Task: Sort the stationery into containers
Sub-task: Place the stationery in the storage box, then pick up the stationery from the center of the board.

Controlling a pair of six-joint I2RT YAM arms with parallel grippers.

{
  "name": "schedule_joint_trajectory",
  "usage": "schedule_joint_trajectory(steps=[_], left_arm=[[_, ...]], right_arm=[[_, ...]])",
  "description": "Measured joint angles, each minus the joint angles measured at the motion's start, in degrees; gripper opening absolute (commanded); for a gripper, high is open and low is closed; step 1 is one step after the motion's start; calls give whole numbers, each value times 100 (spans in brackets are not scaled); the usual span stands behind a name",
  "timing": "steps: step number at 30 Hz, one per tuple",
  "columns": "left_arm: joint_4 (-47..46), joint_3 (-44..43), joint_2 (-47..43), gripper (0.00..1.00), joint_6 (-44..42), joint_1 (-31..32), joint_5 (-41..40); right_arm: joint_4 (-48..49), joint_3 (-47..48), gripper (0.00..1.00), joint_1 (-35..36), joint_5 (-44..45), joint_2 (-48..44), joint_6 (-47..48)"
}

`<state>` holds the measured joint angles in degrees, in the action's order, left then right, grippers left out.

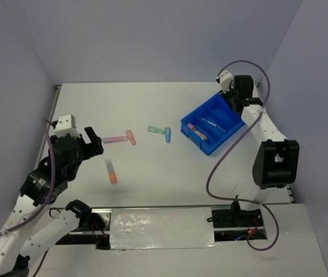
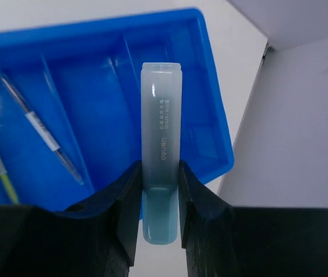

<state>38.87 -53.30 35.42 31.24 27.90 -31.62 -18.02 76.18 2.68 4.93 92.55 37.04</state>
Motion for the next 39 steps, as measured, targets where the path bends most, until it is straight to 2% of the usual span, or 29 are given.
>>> schedule_joint_trajectory(steps=[10,12,16,22,26,27,28,30,31,33,36,38,39], left_arm=[[-33,22,57,96,-142,-20,249],[-42,22,42,95,-157,-28,299],[-61,22,79,94,-249,-50,391],[-79,22,120,95,-269,-72,498],[-79,22,127,99,-267,-79,492],[-79,22,127,99,-262,-81,487],[-76,22,136,99,-256,-90,470],[-74,22,170,99,-240,-144,420],[-70,22,205,99,-229,-195,393],[-48,22,302,99,-190,-398,332],[46,22,404,99,-50,-798,197],[146,22,422,99,83,-1071,37],[188,22,385,99,129,-1161,-50]], right_arm=[[83,227,0,-192,-501,1123,-118],[83,227,6,-192,-529,1261,-168],[37,267,47,-192,-522,1386,-339],[2,422,55,-195,-518,1419,-564],[-76,476,55,-195,-540,1414,-680],[-111,507,59,-195,-601,1394,-750],[-133,518,69,-188,-673,1325,-896],[-179,509,99,-109,-721,1054,-1239],[-116,459,100,-15,-643,793,-1438],[129,175,100,557,-170,48,-1733],[828,-284,100,2461,649,-1113,-2282],[1491,-533,100,3705,356,-1482,-2874],[1746,-636,100,4030,-20,-1495,-3174]])
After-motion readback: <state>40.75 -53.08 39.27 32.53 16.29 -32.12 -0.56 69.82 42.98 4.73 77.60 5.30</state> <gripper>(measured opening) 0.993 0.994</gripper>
